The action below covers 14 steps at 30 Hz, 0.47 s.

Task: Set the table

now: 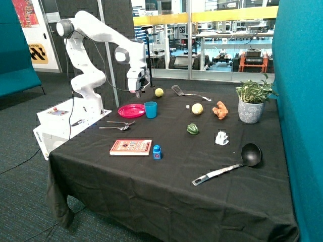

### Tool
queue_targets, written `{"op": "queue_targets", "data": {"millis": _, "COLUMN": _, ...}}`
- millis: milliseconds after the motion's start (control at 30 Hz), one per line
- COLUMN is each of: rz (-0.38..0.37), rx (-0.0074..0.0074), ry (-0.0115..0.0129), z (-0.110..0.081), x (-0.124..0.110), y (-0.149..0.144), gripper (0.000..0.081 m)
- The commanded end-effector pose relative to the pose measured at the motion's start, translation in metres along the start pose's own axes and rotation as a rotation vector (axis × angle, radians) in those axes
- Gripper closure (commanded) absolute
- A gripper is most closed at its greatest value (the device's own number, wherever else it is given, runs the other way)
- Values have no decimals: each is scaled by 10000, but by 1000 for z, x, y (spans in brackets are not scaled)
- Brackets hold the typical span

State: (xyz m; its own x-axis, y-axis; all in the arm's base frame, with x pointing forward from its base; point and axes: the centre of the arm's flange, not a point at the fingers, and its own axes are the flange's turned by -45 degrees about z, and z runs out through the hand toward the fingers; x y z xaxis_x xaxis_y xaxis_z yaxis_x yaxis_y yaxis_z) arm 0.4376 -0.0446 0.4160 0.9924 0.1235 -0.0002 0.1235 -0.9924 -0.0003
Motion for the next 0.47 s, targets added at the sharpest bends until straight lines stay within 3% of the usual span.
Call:
{"op": "queue_targets", "data": {"millis": 0, "rz": 1, "rx": -3, "ry": 2, "z": -7, "x": -8, "y": 12, "gripper": 289}}
{"op": "queue_targets", "data": {"millis": 433, "rz": -255, "rx": -3, "ry": 2, "z": -4, "x": 3, "y": 15, "gripper": 289}}
